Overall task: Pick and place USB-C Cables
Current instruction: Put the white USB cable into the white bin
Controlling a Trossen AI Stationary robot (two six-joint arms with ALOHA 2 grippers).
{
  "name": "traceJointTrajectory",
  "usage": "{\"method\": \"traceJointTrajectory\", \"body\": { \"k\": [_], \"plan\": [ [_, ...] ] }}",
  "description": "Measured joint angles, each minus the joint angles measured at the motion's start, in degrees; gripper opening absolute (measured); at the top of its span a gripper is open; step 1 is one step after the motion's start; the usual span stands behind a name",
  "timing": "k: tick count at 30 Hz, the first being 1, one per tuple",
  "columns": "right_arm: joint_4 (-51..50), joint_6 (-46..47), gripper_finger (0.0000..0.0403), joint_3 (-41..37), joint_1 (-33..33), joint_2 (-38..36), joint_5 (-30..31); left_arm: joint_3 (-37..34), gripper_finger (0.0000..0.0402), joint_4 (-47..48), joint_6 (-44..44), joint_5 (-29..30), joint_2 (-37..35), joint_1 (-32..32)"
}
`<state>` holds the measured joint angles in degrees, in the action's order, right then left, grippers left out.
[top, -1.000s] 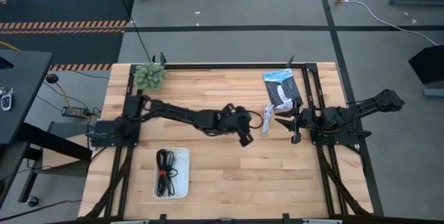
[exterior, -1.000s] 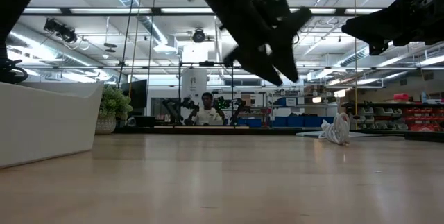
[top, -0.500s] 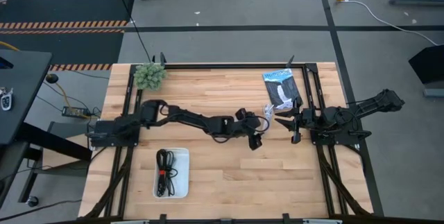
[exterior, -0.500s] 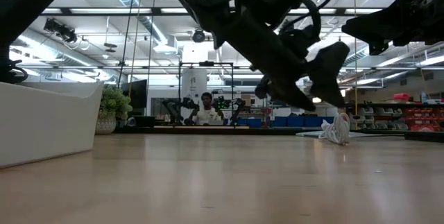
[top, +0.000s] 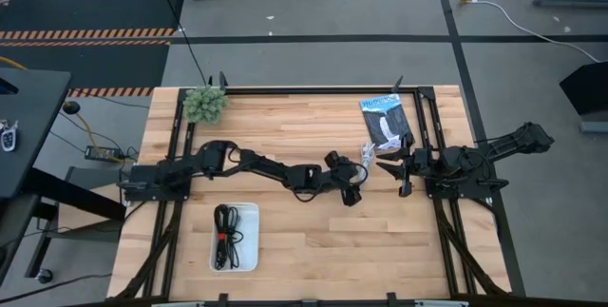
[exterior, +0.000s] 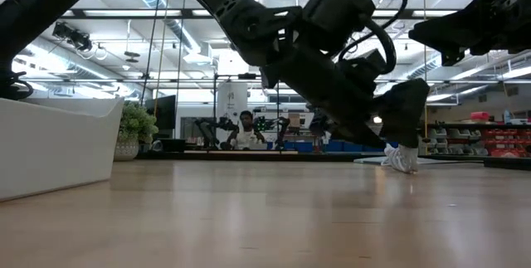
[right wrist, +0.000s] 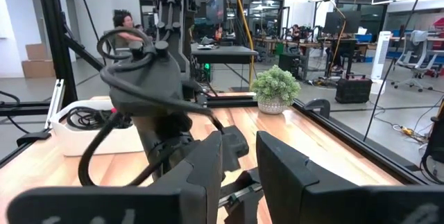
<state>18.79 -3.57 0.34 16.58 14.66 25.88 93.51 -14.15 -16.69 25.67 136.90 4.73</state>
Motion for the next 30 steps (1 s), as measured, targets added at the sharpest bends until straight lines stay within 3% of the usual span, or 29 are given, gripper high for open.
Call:
{"method": "traceJointTrajectory", "body": {
  "k": [7, 18, 23, 27, 30],
  "plan": [
    [0.0, 0.0, 0.0096, 0.0, 0.0, 0.0, 0.0, 0.0, 0.0220, 0.6, -0.2, -1.2, 0.0, -1.1],
    [0.0, 0.0, 0.0096, 0.0, 0.0, 0.0, 0.0, 0.0, 0.0025, 6.1, -3.2, -3.4, -1.4, -1.5],
    [0.0, 0.0, 0.0096, 0.0, 0.0, 0.0, 0.0, 0.0, 0.0024, 14.6, -2.1, 1.0, -8.2, -0.1],
    [0.0, 0.0, 0.0096, 0.0, 0.0, 0.0, 0.0, 0.0, 0.0030, 28.2, -3.1, 4.2, -15.3, 2.1],
    [0.0, 0.0, 0.0096, 0.0, 0.0, 0.0, 0.0, 0.0, 0.0025, 39.5, -9.2, 5.3, -20.9, 4.6]
  ]
}}
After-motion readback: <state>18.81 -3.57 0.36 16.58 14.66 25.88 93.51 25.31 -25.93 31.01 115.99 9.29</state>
